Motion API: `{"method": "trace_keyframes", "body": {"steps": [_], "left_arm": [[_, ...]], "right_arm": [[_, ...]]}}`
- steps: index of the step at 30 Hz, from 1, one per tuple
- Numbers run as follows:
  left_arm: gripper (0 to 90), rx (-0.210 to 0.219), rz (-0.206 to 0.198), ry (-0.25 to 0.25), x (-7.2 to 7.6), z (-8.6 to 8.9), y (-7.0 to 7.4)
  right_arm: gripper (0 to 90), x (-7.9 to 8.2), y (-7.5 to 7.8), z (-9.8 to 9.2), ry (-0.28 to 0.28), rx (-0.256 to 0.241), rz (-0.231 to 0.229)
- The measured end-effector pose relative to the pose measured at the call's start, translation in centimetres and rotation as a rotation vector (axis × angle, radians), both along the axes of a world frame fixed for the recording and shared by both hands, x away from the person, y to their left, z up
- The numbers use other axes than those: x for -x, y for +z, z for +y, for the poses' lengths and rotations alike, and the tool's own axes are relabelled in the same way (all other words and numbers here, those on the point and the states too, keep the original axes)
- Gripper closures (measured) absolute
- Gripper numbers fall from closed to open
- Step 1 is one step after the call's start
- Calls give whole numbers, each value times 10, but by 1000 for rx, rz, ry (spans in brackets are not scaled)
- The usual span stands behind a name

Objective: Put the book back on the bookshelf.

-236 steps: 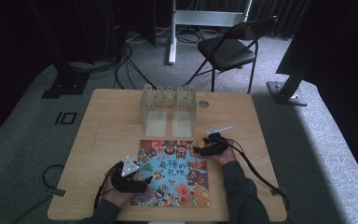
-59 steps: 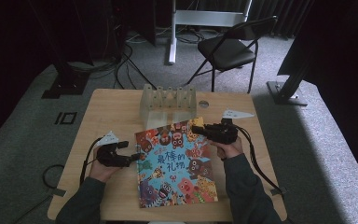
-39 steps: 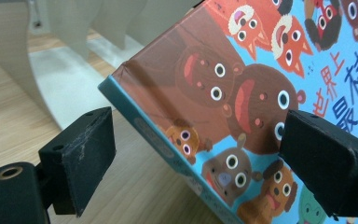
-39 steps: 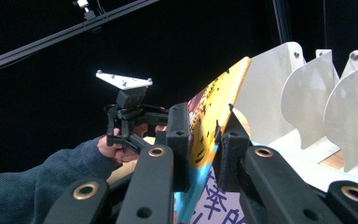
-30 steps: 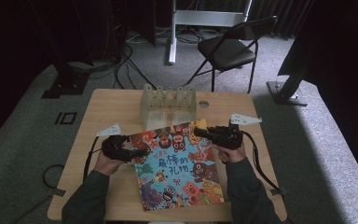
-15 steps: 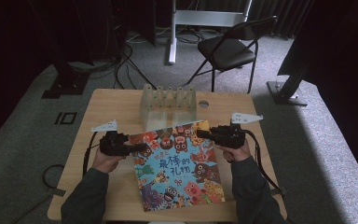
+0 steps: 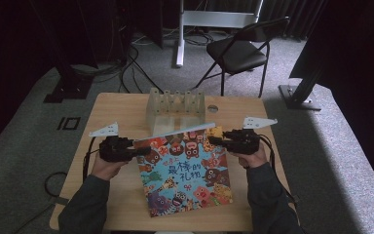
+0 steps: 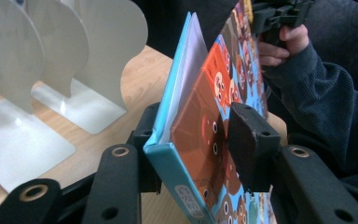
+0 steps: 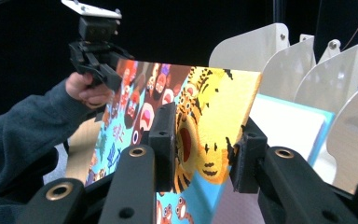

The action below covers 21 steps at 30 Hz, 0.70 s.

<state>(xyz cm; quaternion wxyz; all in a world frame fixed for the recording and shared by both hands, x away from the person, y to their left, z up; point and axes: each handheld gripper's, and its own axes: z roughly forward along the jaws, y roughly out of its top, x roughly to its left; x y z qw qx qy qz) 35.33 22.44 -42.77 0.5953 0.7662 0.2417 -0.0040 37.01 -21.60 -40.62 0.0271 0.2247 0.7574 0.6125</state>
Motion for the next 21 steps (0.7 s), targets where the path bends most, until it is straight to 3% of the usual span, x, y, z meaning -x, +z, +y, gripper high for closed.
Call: {"method": "trace_keyframes", "body": {"steps": [13,21], "left_arm": [[725,-19,-136,-15,17,-5,39],[741,-42,-198,20,19,-2,52]], "right_arm": [[655,3,6,-6,-34,-12,-42],[652,9,11,-1,-58,5,-134]]}}
